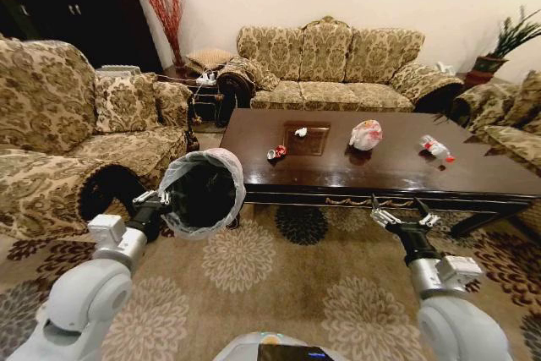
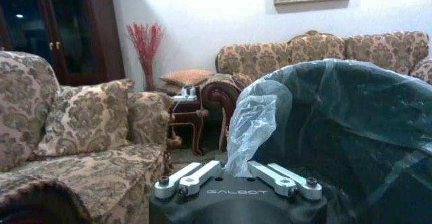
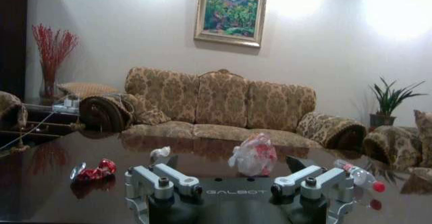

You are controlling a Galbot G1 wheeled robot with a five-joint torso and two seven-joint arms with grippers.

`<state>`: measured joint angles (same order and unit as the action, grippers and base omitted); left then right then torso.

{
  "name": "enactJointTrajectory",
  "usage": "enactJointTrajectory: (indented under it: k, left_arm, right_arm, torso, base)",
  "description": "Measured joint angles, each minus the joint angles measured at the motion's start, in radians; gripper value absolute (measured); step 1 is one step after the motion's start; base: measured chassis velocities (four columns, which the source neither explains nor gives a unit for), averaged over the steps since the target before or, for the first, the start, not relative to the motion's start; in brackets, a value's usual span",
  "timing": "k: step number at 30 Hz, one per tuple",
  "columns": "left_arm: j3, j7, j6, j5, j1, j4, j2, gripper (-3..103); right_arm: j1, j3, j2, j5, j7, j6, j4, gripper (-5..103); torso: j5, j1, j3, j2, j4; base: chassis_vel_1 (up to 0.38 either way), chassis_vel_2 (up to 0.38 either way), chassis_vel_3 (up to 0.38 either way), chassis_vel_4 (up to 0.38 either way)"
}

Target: Move to the front of the table and place the trash on the table into the trash bin.

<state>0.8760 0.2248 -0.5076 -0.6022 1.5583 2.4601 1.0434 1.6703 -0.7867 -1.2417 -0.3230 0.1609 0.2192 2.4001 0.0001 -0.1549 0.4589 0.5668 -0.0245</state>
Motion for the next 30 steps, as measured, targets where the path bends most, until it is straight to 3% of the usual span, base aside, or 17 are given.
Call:
enactJointTrajectory:
  k: [10, 30]
  left_arm:
    - [-0.018, 0.022, -0.001, 0.008, 0.006, -0.003, 0.012, 1]
    - [-0.034, -0.001, 0.018, 0.057, 0.011, -0.018, 0.018, 1]
  right_arm:
    - [0.012, -0.003, -0.005, 0.009, 0.0, -0.003, -0.004, 100]
    - [0.011, 0.003, -0.005, 0.015, 0.012, 0.0, 0.002, 100]
  torso:
    - [-0.0001, -0.019, 0.027, 0.044, 0.0]
    - [-0.0001, -0.05, 0.068, 0.117, 0.0]
  base:
    - [0.0, 0.0, 0.0, 0.0]
    - [0.0, 0.0, 0.0, 0.0]
